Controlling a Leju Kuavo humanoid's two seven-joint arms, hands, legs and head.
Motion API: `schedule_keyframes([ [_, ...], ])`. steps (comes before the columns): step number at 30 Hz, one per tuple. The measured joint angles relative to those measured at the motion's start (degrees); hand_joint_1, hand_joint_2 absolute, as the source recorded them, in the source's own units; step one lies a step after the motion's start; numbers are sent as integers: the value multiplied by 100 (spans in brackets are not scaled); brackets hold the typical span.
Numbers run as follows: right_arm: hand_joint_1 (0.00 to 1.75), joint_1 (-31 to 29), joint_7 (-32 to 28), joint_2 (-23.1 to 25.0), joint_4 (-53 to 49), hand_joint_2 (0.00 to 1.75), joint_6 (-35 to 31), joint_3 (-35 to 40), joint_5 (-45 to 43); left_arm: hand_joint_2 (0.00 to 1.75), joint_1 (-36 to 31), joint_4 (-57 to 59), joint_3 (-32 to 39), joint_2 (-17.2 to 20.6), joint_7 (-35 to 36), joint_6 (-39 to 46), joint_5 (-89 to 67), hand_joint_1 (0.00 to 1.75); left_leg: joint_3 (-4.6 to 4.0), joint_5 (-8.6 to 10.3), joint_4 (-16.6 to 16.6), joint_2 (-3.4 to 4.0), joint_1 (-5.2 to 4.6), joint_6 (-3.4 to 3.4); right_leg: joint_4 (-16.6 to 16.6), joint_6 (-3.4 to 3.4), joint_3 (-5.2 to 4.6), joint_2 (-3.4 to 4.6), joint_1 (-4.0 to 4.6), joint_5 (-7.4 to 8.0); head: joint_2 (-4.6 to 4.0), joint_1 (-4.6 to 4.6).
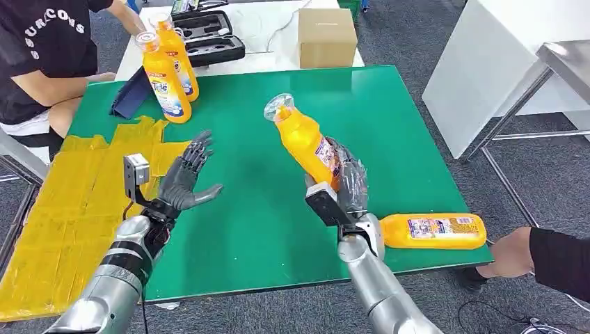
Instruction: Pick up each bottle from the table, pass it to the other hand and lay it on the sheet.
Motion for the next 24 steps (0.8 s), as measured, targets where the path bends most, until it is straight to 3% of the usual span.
schedule_keyframes([
  [11, 175, -2, -20, 258, 33, 175, -98, 24, 81, 175, -124, -85, -426, -306, 343, -61, 848, 0, -6, 0, 0, -2, 0, 0, 0, 0, -1, -1, 0, -1, 0, 2],
  [24, 175, -184, 44, 414, 396, 175, 90, 129, 24, 175, -26, -459, -790, -330, 512, -59, 1406, 0, -8, 0, 0, -1, 0, 0, 2, 0, -3, 0, 1, 0, 0, 2],
])
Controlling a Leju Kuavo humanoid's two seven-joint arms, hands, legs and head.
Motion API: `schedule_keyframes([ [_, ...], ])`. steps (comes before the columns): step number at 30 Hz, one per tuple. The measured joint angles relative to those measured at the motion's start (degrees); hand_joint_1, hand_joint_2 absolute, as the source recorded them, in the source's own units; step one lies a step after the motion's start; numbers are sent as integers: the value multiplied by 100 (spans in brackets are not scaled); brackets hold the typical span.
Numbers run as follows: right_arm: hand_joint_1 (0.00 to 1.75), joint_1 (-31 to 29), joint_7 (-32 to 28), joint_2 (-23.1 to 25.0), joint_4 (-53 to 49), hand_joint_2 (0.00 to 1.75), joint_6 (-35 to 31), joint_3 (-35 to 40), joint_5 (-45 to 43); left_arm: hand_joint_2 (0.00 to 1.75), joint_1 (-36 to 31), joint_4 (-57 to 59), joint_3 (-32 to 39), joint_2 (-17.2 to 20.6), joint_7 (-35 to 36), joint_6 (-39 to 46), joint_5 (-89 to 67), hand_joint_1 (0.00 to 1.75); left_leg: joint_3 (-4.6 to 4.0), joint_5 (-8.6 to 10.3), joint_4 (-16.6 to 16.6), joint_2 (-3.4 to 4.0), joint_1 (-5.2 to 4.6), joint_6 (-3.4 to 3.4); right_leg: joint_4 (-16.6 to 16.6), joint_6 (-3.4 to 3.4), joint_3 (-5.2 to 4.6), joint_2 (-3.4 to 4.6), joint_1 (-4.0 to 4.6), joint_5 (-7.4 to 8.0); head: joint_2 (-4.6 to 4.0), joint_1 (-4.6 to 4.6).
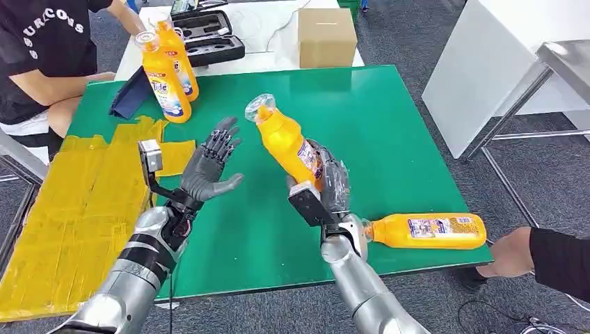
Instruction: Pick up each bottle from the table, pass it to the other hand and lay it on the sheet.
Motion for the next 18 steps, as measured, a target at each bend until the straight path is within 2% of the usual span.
schedule_keyframes([
  [9, 175, -162, -203, 380, 404, 175, 456, 513, -17, 175, -71, 4, -334, -28, -20, 15, 260, 0, -1, 1, 0, 0, 1, -2, 1, -1, -3, 0, 3, -1, 0, 2],
  [18, 175, -163, -249, 505, 505, 175, 413, 1077, -216, 175, -194, 179, -430, -42, -109, 63, 343, 0, -1, 1, 0, 0, 1, -2, 0, -1, -4, 0, 0, -1, 0, 4],
])
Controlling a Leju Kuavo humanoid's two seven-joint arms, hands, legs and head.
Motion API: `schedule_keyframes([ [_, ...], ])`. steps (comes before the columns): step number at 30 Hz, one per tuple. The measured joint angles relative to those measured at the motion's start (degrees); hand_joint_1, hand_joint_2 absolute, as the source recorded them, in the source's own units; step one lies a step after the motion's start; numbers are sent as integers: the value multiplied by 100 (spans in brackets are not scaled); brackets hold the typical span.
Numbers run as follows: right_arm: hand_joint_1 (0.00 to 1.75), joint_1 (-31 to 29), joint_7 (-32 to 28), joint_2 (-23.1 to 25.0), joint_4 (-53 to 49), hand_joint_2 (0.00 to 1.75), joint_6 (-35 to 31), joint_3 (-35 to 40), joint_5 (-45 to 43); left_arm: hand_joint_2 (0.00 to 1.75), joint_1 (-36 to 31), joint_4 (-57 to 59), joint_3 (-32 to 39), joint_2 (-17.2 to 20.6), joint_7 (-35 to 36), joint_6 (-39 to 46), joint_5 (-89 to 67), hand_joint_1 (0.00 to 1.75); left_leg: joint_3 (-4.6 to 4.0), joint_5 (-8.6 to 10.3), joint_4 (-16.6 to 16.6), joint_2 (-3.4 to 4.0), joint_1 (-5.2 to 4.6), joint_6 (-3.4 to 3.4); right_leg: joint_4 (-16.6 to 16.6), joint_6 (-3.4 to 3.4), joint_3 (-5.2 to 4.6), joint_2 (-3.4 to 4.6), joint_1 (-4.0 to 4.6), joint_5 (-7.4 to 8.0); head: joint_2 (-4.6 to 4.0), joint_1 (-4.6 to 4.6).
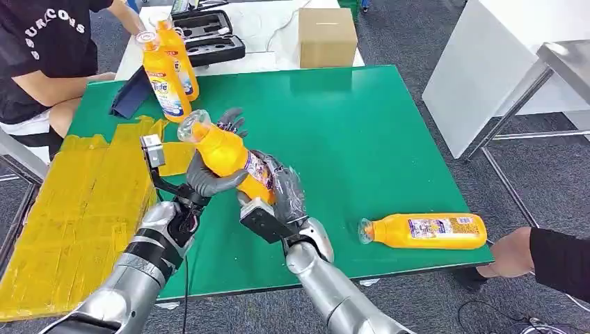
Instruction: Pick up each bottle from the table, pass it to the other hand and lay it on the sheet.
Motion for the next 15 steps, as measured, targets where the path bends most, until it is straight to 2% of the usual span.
schedule_keyframes([
  [10, 175, -4, 70, -4, 72, 175, -85, 221, -24, 175, 2, 70, -2, 0, -61, 66, 35, 0, 0, 0, 0, 0, 0, 0, 0, 0, -1, 0, 1, 0, 0, -2],
  [11, 175, -6, 72, -4, 79, 175, -90, 226, -29, 175, 2, 72, -4, 0, -61, 66, 35, 7, 0, 0, 0, 0, 0, 0, 0, 0, -1, 0, 1, 0, 0, -2],
  [12, 175, -7, 72, -4, 83, 175, -96, 230, -31, 175, 2, 79, -4, 0, -61, 66, 35, 159, 0, 0, 0, 0, 0, 0, 0, 0, -1, 0, 1, 0, 0, -2],
  [13, 175, -8, 75, -4, 92, 175, -99, 232, -33, 175, 1, 90, -4, 0, -63, 77, 35, 175, 0, 0, 0, 0, 0, 0, 0, 0, 0, 0, 1, 0, 0, -2],
  [15, 175, -13, 99, -4, 109, 175, -99, 239, -42, 175, 5, 92, -4, 0, -83, 181, 42, 175, 0, 0, 0, 0, 0, 0, 0, 0, -1, 0, 1, 0, 0, -2],
])
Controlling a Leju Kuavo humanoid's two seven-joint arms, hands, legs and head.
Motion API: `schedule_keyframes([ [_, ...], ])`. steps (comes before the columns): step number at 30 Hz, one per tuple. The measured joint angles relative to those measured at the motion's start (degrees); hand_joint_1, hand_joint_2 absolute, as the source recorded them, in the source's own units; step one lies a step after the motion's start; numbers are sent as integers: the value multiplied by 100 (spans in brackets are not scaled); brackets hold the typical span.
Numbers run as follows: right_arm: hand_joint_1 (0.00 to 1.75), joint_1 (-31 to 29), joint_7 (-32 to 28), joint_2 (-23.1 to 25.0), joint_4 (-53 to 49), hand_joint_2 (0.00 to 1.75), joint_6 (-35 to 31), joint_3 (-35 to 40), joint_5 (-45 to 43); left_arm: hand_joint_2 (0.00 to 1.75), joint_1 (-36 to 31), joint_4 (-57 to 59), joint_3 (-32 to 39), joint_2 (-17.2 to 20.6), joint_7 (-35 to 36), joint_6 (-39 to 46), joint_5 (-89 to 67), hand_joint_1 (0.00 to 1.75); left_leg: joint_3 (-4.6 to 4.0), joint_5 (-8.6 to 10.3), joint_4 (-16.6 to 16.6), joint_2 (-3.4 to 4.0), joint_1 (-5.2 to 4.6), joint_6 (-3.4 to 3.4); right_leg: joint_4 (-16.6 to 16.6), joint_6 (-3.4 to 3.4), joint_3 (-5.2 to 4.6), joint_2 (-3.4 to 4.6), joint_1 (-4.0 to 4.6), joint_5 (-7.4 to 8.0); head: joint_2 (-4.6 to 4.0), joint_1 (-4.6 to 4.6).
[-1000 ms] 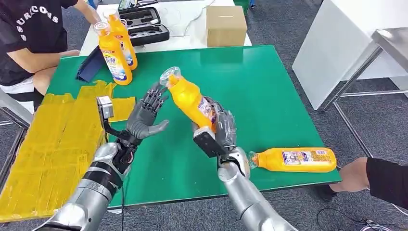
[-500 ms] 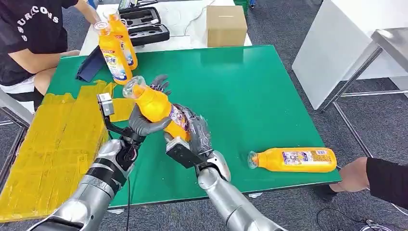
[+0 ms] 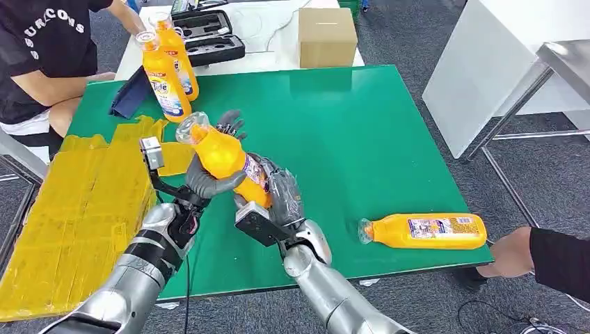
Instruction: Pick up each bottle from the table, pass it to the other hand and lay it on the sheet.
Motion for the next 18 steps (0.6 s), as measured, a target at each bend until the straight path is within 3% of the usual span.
schedule_keyframes([
  [10, 175, 14, -9, -22, 85, 175, -57, 39, -92, 175, 113, -103, 11, 0, 17, 263, 223, 175, 0, 0, 0, 0, 0, 0, 0, 0, 0, 0, 0, 0, 0, 0],
  [11, 154, 32, -35, -33, 83, 175, -70, 39, -112, 175, 133, -133, 11, 0, 24, 271, 234, 175, 0, 0, 0, -1, 0, 0, 0, 0, 1, 0, 0, 0, 0, 0],
  [12, 7, 64, -67, -46, 66, 175, -89, 39, -125, 175, 163, -173, 13, 0, 35, 280, 234, 175, 0, 0, 0, -1, 0, 0, 0, 0, 1, 0, 0, 0, 0, 0],
  [13, 0, 121, -90, -59, 22, 175, -109, 39, -129, 175, 212, -219, 13, 2, 39, 291, 234, 175, 0, 0, 0, 0, 0, 0, -1, 0, 0, 0, 0, 0, 0, -2],
  [17, 0, 551, -216, -137, -421, 175, -223, 35, -223, 175, 457, -541, 24, 2, 28, 450, 142, 175, -3, -3, 0, -2, 0, 0, -1, 0, 0, -1, 0, -3, 0, 0],
  [18, 0, 711, -243, -159, -584, 0, -219, 31, -280, 175, 530, -649, 35, 7, 4, 559, 51, 175, -6, -3, -1, -5, 0, 0, -1, 0, 0, -3, 0, -4, 0, 0],
])
